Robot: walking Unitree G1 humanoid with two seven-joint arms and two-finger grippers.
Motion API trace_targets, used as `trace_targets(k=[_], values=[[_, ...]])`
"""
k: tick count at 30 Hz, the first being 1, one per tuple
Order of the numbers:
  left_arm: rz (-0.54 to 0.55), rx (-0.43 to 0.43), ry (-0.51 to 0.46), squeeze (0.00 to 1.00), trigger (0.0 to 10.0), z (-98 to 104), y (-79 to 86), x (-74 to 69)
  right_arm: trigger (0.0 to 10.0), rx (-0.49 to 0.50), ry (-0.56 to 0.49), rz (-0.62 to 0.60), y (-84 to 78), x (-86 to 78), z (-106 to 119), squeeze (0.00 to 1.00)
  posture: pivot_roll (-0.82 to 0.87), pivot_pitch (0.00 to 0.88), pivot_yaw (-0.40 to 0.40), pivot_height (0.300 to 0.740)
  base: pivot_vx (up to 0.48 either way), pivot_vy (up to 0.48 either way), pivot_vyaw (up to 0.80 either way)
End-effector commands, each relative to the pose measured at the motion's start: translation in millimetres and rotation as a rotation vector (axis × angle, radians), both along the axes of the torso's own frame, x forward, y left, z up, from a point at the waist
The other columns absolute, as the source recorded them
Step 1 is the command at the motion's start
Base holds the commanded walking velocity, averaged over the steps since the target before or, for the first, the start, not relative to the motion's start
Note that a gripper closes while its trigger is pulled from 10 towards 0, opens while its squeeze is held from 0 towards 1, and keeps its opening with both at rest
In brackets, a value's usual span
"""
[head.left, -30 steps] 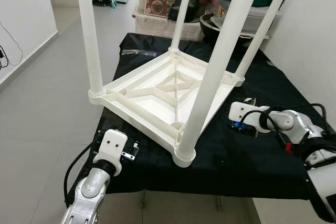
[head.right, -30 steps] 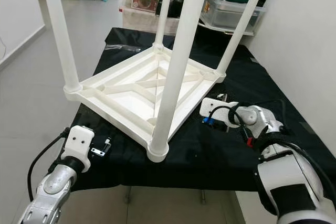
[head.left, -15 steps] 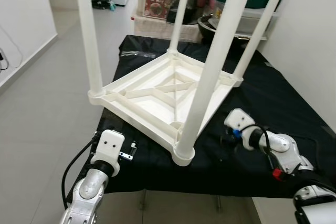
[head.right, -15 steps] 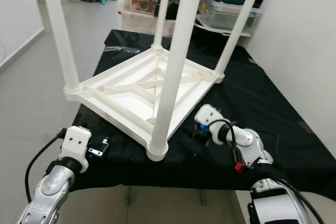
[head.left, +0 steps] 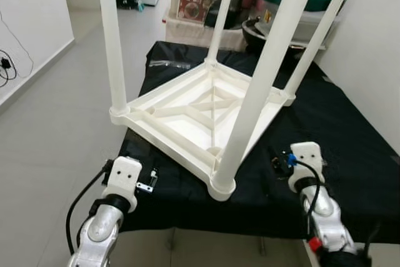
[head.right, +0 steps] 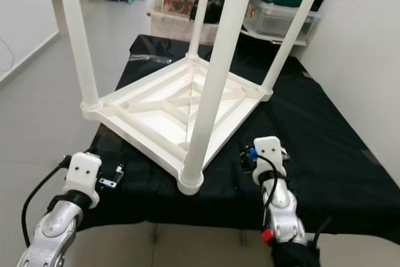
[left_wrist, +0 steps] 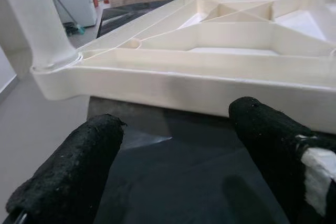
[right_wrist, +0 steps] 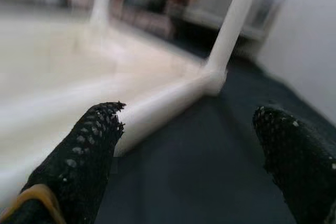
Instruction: Building children table
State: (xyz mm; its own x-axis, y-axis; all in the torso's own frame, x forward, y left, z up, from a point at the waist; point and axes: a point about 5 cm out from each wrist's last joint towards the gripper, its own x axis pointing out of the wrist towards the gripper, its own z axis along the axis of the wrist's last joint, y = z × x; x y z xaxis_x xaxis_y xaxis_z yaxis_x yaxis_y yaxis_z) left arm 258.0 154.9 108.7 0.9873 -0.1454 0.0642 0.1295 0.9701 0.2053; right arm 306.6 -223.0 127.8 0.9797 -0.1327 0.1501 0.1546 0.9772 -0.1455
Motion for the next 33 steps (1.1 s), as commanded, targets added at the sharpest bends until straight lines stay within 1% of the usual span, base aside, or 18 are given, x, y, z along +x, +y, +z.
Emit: trace_targets(k=[1,2,5,6,8,10,11,13,16,19,22,24,25,27,29,30,31,33], values=[[0.003,-0.025,-0.025,0.0,10.0,4,-0.4,-2.1,10.0,0.022,-0.084,0.001,3.5,0.7,17,0.0,0.04,0.0,-0.154,0.74,0.0,0.0,0.0],[0.01,-0.028,-0.028,0.0,10.0,5,1.0,-2.6,10.0,0.01,-0.118,0.014,7.0,0.9,23,0.0,0.04,0.0,-0.153,0.74,0.0,0.0,0.0],[0.014,-0.03,-0.03,0.0,10.0,6,1.9,-2.9,10.0,-0.001,-0.136,0.019,8.9,0.8,26,0.0,0.04,0.0,-0.153,0.74,0.0,0.0,0.0],[0.024,-0.036,-0.036,0.0,10.0,8,3.7,-4.3,10.0,-0.013,-0.159,0.017,10.3,-0.6,30,0.0,0.05,0.0,-0.155,0.74,0.0,0.0,0.0],[0.035,-0.041,-0.041,0.0,10.0,9,5.5,-6.4,10.0,-0.021,-0.175,0.006,10.0,-2.0,34,0.0,0.05,0.0,-0.156,0.74,0.0,0.0,0.0],[0.048,-0.046,-0.041,0.0,10.0,10,7.6,-11.7,10.0,-0.046,-0.197,-0.032,6.5,-4.9,38,0.0,0.05,0.0,-0.156,0.74,0.0,0.0,0.0],[0.048,-0.046,-0.041,0.0,10.0,10,7.6,-11.7,10.0,-0.046,-0.197,-0.032,6.5,-4.9,38,0.0,0.05,0.0,-0.156,0.74,0.0,0.0,0.0],[0.056,-0.048,-0.032,0.0,10.0,8,9.7,-17.1,10.0,-0.064,-0.208,-0.066,5.3,-8.8,43,0.0,0.06,0.0,-0.153,0.74,0.0,0.0,0.0],[0.06,-0.045,-0.027,0.0,10.0,8,11.7,-19.4,10.0,-0.057,-0.195,-0.073,6.2,-10.4,43,0.0,0.06,0.0,-0.154,0.74,0.0,0.0,0.0],[0.06,-0.041,-0.025,0.0,10.0,8,12.9,-19.5,10.0,-0.042,-0.176,-0.08,6.9,-11.1,41,0.0,0.06,0.0,-0.154,0.74,0.0,0.419,-0.28],[0.06,-0.039,-0.025,0.0,10.0,10,14.0,-18.2,10.0,-0.03,-0.166,-0.093,7.0,-11.4,41,0.0,0.07,0.0,-0.153,0.74,0.0,0.48,-0.76],[0.057,-0.037,-0.026,0.0,10.0,11,14.2,-16.7,10.0,-0.041,-0.143,-0.138,3.1,-10.8,40,0.0,0.06,0.0,-0.151,0.74,0.0,0.48,-0.8],[0.055,-0.037,-0.025,0.0,10.0,11,13.7,-16.6,10.0,-0.07,-0.136,-0.172,-0.1,-11.4,40,0.0,0.06,0.0,-0.151,0.74,0.0,0.48,-0.79],[0.053,-0.037,-0.024,0.0,10.0,11,13.3,-16.6,10.0,-0.091,-0.132,-0.193,-2.2,-12.0,40,0.0,0.06,0.0,-0.151,0.74,0.0,0.48,-0.79],[0.049,-0.035,-0.017,0.0,10.0,9,12.2,-17.4,10.0,-0.155,-0.089,-0.342,-21.2,-15.0,38,0.0,0.06,0.0,-0.15,0.74,0.0,0.48,-0.8],[0.049,-0.034,-0.014,0.0,10.0,9,12.3,-17.9,10.0,-0.158,-0.073,-0.39,-28.4,-16.1,37,0.0,0.06,0.0,-0.15,0.74,0.0,0.368,-0.8],[0.049,-0.034,-0.014,0.0,10.0,9,12.3,-17.9,10.0,-0.158,-0.073,-0.39,-28.4,-16.1,37,0.0,0.06,0.0,-0.15,0.74,0.0,0.368,-0.8],[0.052,-0.034,-0.011,0.0,10.0,9,13.8,-19.0,10.0,-0.116,-0.072,-0.375,-30.0,-15.0,40,0.0,0.06,0.0,-0.15,0.74,0.0,0.0,-0.7]])
